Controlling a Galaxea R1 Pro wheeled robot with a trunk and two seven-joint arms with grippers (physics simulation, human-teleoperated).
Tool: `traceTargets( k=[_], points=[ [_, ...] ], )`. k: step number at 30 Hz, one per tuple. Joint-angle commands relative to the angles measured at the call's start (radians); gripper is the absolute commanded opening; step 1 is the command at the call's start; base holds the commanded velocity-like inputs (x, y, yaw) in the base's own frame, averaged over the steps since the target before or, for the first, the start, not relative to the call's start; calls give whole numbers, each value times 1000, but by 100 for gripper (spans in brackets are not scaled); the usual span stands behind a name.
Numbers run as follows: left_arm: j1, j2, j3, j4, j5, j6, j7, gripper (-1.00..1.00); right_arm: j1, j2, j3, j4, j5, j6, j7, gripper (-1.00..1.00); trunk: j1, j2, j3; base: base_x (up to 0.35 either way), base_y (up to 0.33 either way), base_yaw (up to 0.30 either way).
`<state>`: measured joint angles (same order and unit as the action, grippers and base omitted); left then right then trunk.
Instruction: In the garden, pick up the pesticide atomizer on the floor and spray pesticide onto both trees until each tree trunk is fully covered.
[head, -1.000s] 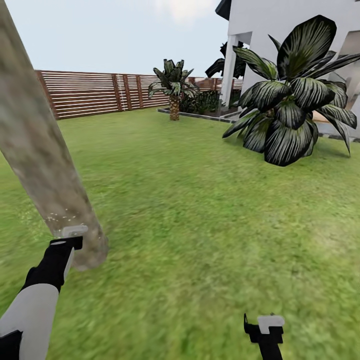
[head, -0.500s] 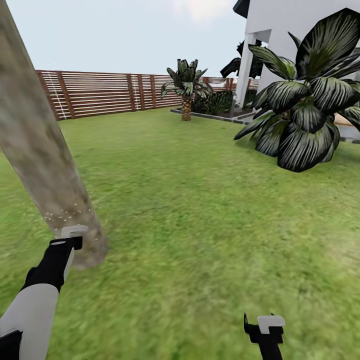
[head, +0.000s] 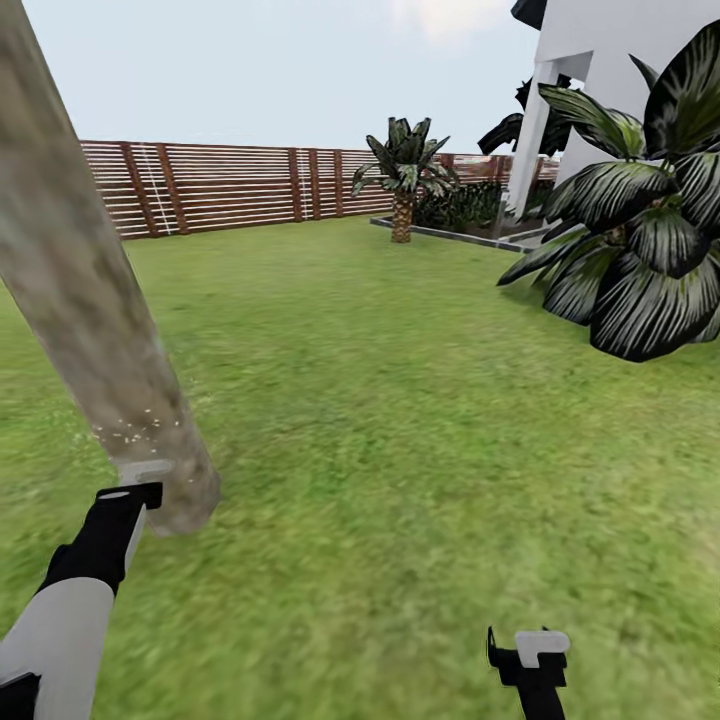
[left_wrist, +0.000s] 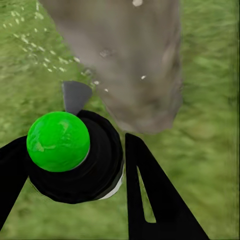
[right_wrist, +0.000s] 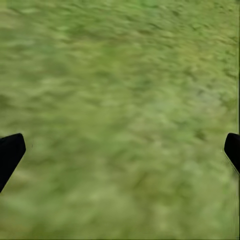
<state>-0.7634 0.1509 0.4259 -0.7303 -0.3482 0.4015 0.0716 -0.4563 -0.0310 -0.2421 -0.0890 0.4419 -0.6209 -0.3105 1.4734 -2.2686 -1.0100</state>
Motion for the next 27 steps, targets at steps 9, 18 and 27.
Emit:
traceTargets(
  k=[9, 18, 27],
  points=[
    [-1, 1, 5, 0, -5, 5, 1, -100, -1, 0, -5, 0, 11, -2, -5, 100, 0, 0, -1, 168, -247, 14],
    [-1, -1, 0, -2, -5, 5, 1, -100, -1, 0, -5, 1, 11, -2, -5, 100, 0, 0, -1, 168, -248, 259],
    [9, -7, 1, 2, -2, 5, 1, -100, -1, 0, -5, 1, 11, -2, -5, 100, 0, 0, -1, 168, -248, 277]
  ],
)
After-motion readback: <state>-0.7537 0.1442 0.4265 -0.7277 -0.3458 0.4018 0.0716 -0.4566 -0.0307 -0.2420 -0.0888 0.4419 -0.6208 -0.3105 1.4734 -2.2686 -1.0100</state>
